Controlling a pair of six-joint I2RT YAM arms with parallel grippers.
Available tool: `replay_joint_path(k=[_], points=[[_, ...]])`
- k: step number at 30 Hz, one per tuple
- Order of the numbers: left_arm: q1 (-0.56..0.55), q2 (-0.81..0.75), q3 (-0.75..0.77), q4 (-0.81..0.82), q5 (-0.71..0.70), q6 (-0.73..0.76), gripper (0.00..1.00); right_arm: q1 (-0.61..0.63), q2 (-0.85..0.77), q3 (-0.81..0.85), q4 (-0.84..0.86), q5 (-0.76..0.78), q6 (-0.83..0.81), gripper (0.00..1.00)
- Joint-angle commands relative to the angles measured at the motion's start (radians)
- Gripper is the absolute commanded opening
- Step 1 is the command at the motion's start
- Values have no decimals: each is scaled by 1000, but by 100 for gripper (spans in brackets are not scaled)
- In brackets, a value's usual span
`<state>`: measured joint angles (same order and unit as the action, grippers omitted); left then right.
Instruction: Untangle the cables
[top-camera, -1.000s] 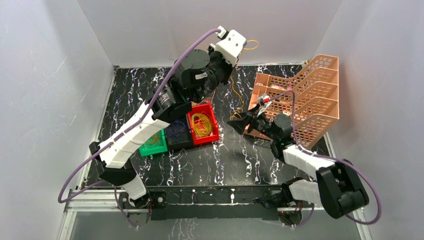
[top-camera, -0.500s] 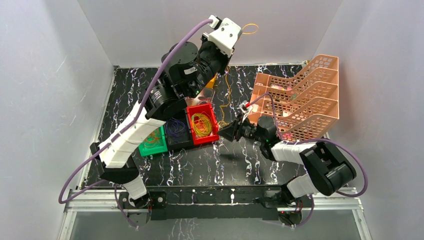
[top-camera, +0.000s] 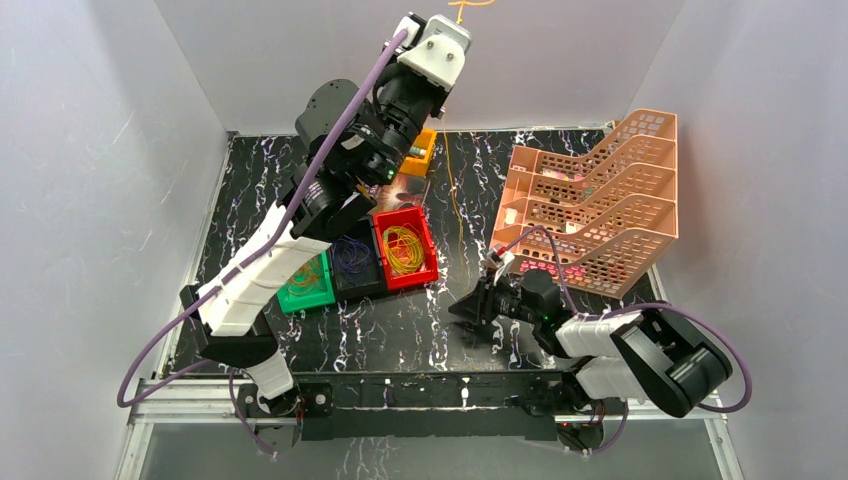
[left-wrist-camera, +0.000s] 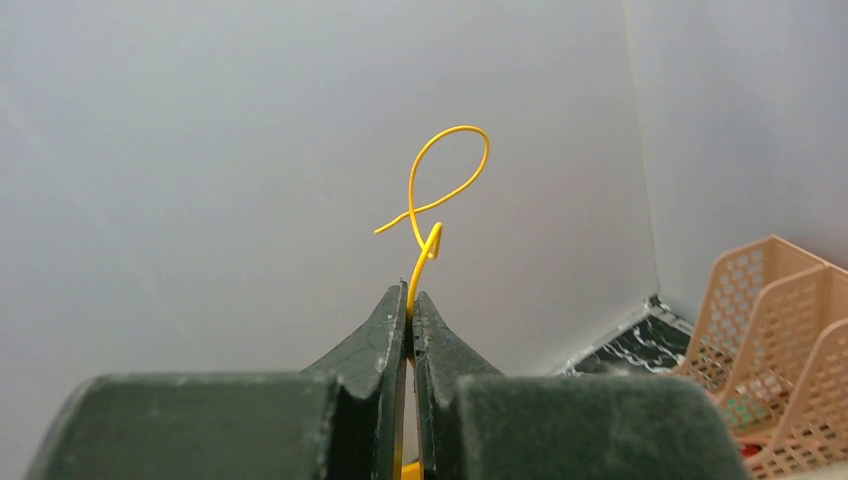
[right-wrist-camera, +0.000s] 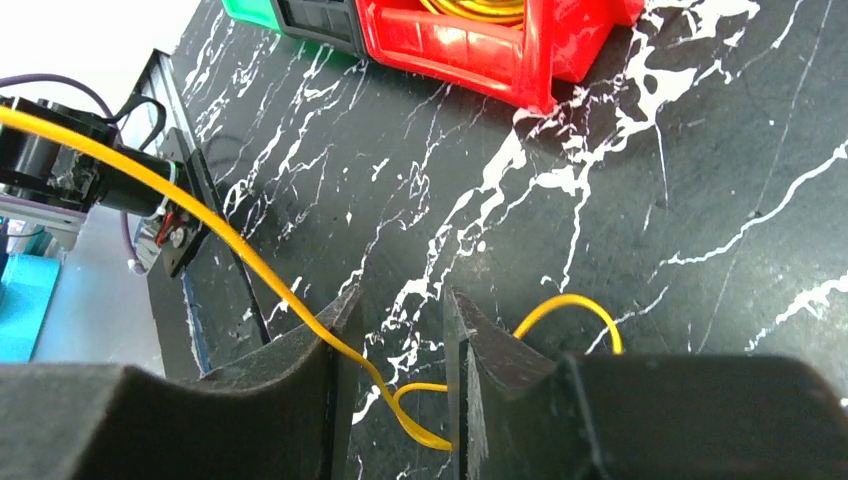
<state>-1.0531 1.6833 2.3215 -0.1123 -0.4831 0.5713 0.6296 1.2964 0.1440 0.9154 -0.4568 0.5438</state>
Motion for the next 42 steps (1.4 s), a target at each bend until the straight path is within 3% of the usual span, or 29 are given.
replay_joint_path(k=[1,13,17,21,29,35,42], points=[[-1,-28,31,168,-20,104,0,5,-48,-34,-15,25,-34,42],[-1,-30,20,220,-19,150,0,4,-131,-116,-49,57,-17,36],[-1,-80,-88,203,-41,100,0,5,-226,-85,-140,53,-15,25],[-1,-172,-268,204,-90,22,0,4,-421,-12,-360,87,-41,15],[-1,-356,-622,135,-137,-264,0,4,-716,249,-771,195,-152,4],[-1,-368,-792,-22,-10,-567,0,5,-685,421,-929,103,-242,0],[30,-381,-999,-66,220,-848,0,4,-637,530,-1065,24,-327,0]])
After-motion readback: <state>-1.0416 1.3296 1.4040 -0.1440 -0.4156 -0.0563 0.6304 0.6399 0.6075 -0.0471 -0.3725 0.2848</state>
